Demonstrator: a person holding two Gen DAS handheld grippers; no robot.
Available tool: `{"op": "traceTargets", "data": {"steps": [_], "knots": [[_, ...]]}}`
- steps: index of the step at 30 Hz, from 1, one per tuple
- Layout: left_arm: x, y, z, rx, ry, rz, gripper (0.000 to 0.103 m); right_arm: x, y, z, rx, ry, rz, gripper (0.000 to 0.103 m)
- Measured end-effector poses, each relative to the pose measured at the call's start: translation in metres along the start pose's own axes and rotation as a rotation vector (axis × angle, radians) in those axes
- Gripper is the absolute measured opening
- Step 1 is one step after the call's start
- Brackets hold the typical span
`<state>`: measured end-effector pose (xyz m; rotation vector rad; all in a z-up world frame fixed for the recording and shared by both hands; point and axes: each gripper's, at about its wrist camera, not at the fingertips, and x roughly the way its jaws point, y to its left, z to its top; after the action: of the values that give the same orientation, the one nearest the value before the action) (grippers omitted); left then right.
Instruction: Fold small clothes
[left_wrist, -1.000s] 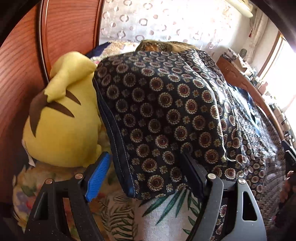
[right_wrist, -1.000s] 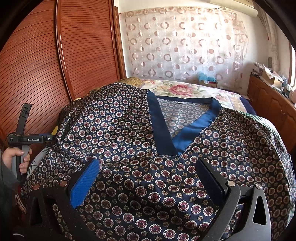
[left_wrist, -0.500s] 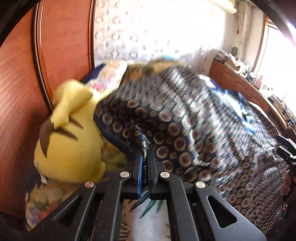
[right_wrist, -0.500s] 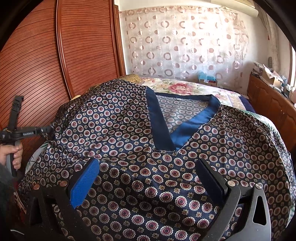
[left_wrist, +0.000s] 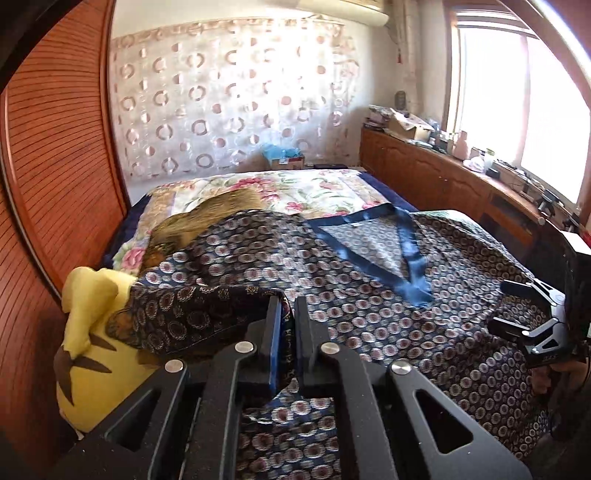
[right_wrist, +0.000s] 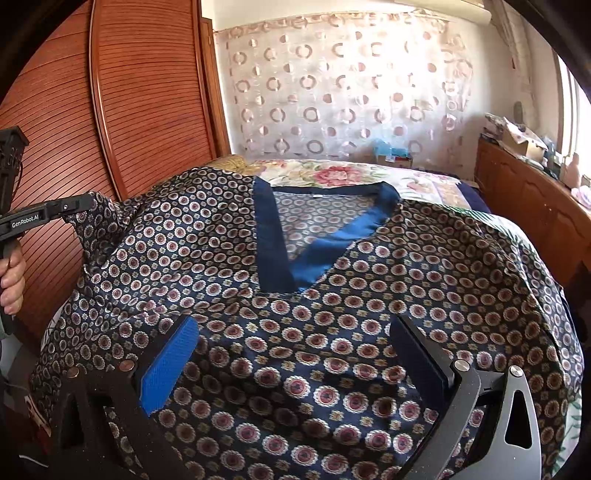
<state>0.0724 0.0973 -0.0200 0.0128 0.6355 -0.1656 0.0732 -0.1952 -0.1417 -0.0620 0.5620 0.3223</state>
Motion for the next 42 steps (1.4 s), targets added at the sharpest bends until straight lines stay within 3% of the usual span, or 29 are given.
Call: {"op": "traceTargets", "data": {"steps": [1,3,6,7,9,18,23,28,32,35,42], "knots": [[-0.002,0.000,-0.001,-0.005,-0.004,-0.006,0.019,-0.001,0.000,0.000,-0.002,0.000,0.000,0.103],[-0.011,0.002,-0.002,-0.022,-0.020,-0.005,0.041,-0.001,0.002,-0.001,-0.012,0.001,0.001,0.103],[-0.022,0.006,0.000,-0.036,-0.041,-0.002,0.044,-0.002,0.007,0.001,-0.030,0.002,0.003,0.103],[-0.025,0.007,-0.001,-0.042,-0.046,0.008,0.049,-0.002,0.008,0.003,-0.033,0.002,0.007,0.103],[-0.032,0.011,-0.003,-0.057,-0.068,0.036,0.076,-0.001,0.011,0.006,-0.039,0.002,0.015,0.102],[-0.069,0.051,-0.030,-0.154,-0.118,0.153,0.077,0.017,0.055,0.037,-0.143,-0.037,0.129,0.096],[-0.083,0.072,-0.044,-0.205,-0.120,0.205,0.077,0.040,0.095,0.062,-0.231,-0.050,0.253,0.071],[-0.094,0.087,-0.056,-0.236,-0.125,0.243,0.077,0.071,0.151,0.081,-0.324,-0.014,0.389,0.070],[-0.100,0.097,-0.064,-0.256,-0.129,0.263,0.077,0.098,0.194,0.085,-0.416,0.034,0.450,0.070],[-0.102,0.102,-0.068,-0.269,-0.130,0.267,0.077,0.123,0.226,0.081,-0.513,0.084,0.433,0.070],[-0.100,0.103,-0.074,-0.268,-0.113,0.270,0.077,0.174,0.272,0.064,-0.714,0.178,0.271,0.070]]}}
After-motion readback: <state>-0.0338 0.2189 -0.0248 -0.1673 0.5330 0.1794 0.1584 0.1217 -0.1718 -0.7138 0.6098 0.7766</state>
